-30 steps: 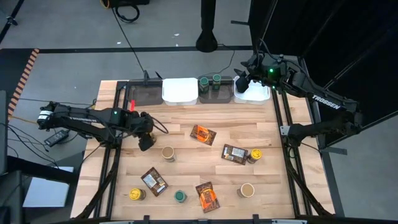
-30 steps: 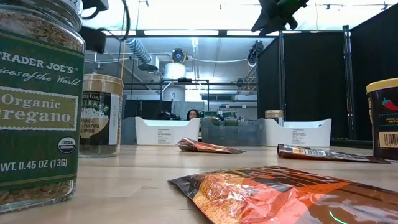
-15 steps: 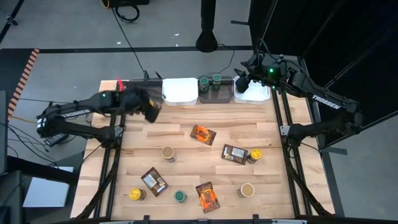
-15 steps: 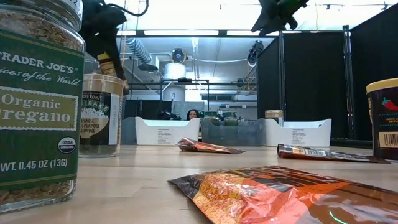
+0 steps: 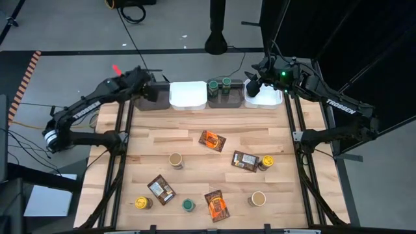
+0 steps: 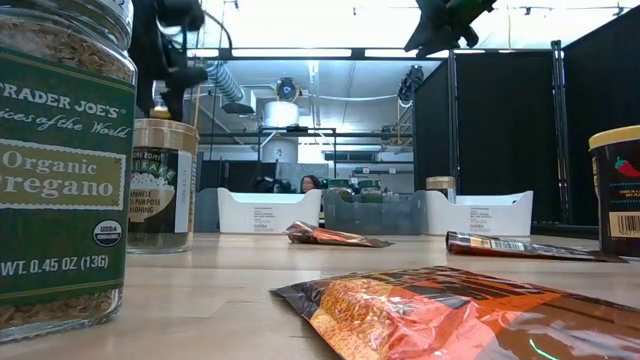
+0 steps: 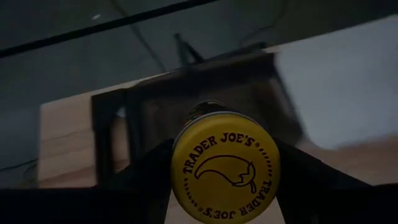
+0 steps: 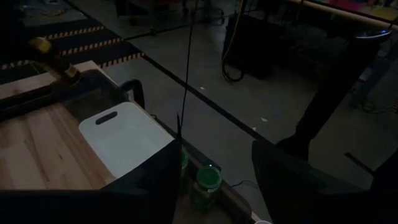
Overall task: Sort spices by type
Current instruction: Put the top left yellow seasoning bottle into the left black bin
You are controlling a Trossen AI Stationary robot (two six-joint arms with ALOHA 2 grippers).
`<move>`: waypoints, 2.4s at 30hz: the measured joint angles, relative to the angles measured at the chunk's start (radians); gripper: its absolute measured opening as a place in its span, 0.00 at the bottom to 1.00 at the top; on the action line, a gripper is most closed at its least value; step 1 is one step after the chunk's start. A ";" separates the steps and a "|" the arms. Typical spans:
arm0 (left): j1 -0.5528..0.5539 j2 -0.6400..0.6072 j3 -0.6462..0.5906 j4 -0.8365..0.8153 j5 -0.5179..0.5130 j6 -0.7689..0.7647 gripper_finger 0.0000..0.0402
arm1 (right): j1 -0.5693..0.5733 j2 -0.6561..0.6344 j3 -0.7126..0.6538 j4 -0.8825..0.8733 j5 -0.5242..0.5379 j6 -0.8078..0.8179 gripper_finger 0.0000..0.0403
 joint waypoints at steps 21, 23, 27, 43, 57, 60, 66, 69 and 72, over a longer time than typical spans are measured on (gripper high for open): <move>0.311 0.324 0.068 0.133 0.128 0.046 0.56 | 0.000 0.000 0.000 -0.009 -0.001 0.000 0.50; 0.313 0.342 0.072 0.132 0.143 -0.009 0.56 | 0.000 0.000 0.000 -0.009 -0.001 0.000 0.50; 0.312 0.365 0.073 0.149 0.142 -0.141 0.56 | 0.000 0.000 0.000 -0.009 -0.001 0.000 0.50; 0.323 0.390 0.073 0.160 0.122 -0.440 0.56 | 0.000 0.000 0.000 -0.039 -0.001 -0.006 0.49; 0.311 0.390 0.073 0.130 0.165 -0.518 0.56 | 0.000 0.000 0.000 -0.039 -0.001 -0.008 0.49; 0.311 0.390 0.073 0.128 0.158 -0.523 0.56 | 0.000 0.000 0.000 -0.040 -0.001 -0.008 0.49; 0.311 0.390 0.073 0.108 0.147 -0.527 0.56 | 0.000 0.002 0.000 -0.040 -0.002 -0.008 0.49; 0.310 0.390 0.073 0.108 0.146 -0.527 0.56 | 0.000 0.008 0.000 -0.043 -0.002 -0.009 0.49; 0.305 0.403 0.073 0.108 0.147 -0.541 0.56 | 0.000 0.021 0.000 -0.043 -0.015 -0.009 0.49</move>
